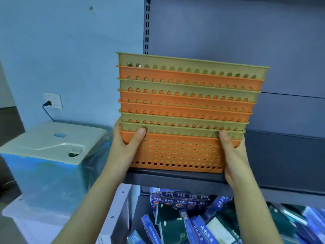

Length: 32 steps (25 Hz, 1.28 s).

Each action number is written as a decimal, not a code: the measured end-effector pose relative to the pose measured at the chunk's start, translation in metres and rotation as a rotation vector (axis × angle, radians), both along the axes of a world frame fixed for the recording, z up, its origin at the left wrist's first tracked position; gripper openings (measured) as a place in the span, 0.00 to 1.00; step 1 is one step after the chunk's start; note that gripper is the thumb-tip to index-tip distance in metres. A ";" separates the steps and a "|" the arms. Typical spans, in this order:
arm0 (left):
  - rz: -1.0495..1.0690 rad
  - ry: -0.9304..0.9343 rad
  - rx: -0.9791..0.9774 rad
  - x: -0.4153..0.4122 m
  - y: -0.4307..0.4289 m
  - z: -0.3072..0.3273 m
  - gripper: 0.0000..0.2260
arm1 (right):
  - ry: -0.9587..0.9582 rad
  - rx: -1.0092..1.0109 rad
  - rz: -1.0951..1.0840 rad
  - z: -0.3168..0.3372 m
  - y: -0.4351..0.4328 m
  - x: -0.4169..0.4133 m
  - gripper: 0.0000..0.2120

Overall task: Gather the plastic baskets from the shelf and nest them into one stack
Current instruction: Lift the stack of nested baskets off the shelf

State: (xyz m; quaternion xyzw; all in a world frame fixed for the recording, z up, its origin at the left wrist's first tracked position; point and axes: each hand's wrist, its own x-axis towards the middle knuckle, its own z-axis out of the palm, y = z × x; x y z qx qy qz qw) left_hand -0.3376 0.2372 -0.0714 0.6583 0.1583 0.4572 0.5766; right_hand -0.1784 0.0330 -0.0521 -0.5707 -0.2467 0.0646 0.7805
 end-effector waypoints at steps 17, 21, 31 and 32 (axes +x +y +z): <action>-0.167 0.505 0.268 0.049 0.088 -0.019 0.42 | -0.197 -0.714 -0.067 -0.022 0.011 0.049 0.41; -0.150 0.532 0.289 0.082 0.096 -0.015 0.41 | -0.178 -0.720 0.018 -0.017 0.028 0.094 0.44; 0.007 0.689 0.341 0.135 0.111 -0.014 0.38 | -0.182 -0.705 -0.028 -0.026 0.057 0.146 0.40; 0.050 0.715 0.391 0.134 0.109 -0.013 0.41 | -0.216 -0.697 -0.068 -0.027 0.057 0.144 0.46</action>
